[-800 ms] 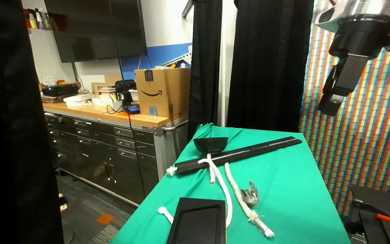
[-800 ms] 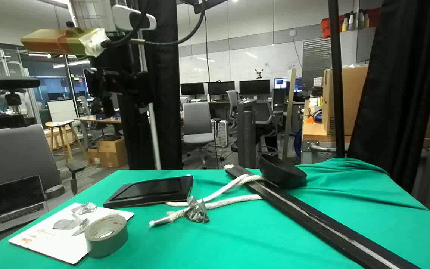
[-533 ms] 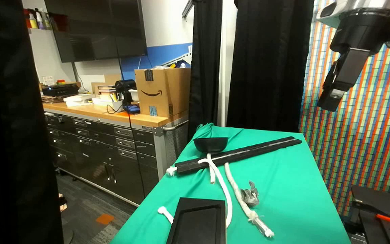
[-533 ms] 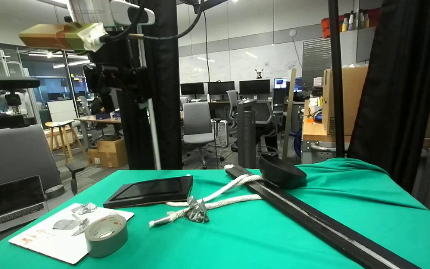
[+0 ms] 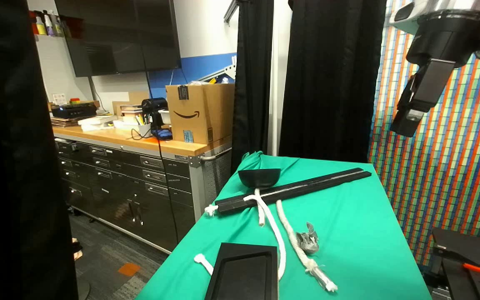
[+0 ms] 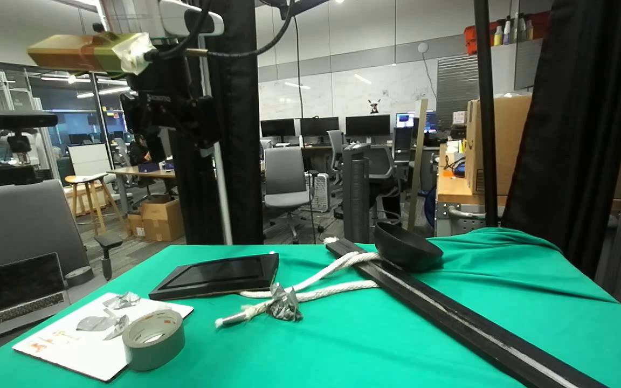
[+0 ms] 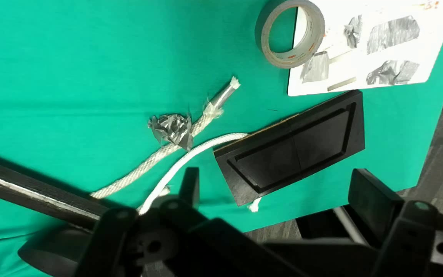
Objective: Put the masking tape in the bowl
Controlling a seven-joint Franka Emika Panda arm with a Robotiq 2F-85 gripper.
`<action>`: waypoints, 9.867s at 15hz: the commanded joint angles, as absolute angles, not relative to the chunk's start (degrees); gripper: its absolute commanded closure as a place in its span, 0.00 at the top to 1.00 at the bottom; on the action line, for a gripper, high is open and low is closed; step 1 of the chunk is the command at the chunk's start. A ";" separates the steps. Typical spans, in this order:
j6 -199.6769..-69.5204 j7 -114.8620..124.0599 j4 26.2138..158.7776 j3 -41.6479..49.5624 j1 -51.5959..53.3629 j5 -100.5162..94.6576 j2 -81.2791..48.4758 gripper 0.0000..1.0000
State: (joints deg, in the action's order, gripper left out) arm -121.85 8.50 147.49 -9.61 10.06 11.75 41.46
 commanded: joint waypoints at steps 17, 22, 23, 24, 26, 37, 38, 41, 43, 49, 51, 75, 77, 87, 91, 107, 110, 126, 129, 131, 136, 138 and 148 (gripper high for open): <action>-123.23 14.55 150.10 -12.00 11.00 16.22 39.43 1.00; -125.37 22.71 149.98 -16.71 12.80 22.92 34.08 1.00; -126.37 24.22 149.90 -17.53 13.30 24.49 32.83 1.00; -127.79 25.93 149.82 -18.60 13.75 25.91 31.33 1.00; -131.88 28.32 149.86 -20.17 14.59 28.27 28.47 1.00; -147.92 31.36 155.55 -20.75 15.23 27.51 18.11 1.00; -148.18 31.32 156.11 -20.74 15.55 27.78 17.28 1.00; -148.91 31.60 156.97 -21.05 16.08 27.88 15.04 1.00; -149.81 32.22 157.03 -21.42 16.35 27.89 13.18 1.00; -155.44 34.08 156.49 -21.96 17.37 27.48 6.33 1.00; -159.23 34.42 156.53 -21.79 17.52 27.32 3.99 1.00; -167.69 37.64 157.15 -16.47 17.81 16.54 -3.87 1.00; -167.75 37.68 157.17 -16.52 17.96 16.37 -4.10 1.00; -168.86 37.16 157.22 -16.37 18.66 15.87 -6.39 0.42; -168.46 37.62 157.21 -15.97 18.91 14.86 -6.10 0.14; -142.00 35.32 155.90 -15.84 14.64 12.30 25.72 0.13; -135.65 33.55 151.78 -14.63 11.09 8.58 31.07 0.13; -140.64 33.27 123.50 -13.57 -6.07 -5.67 16.10 0.13; -140.25 32.63 116.67 -11.64 -6.58 -7.67 9.25 0.13; -139.38 31.67 111.64 -9.49 -6.15 -7.82 4.66 0.13; -138.38 28.45 100.77 -3.58 -4.93 -5.03 -5.78 0.13; -138.20 27.22 98.15 -1.70 -4.68 -3.63 -9.24 0.13; -135.96 24.91 91.97 2.66 -3.71 0.82 -20.76 0.13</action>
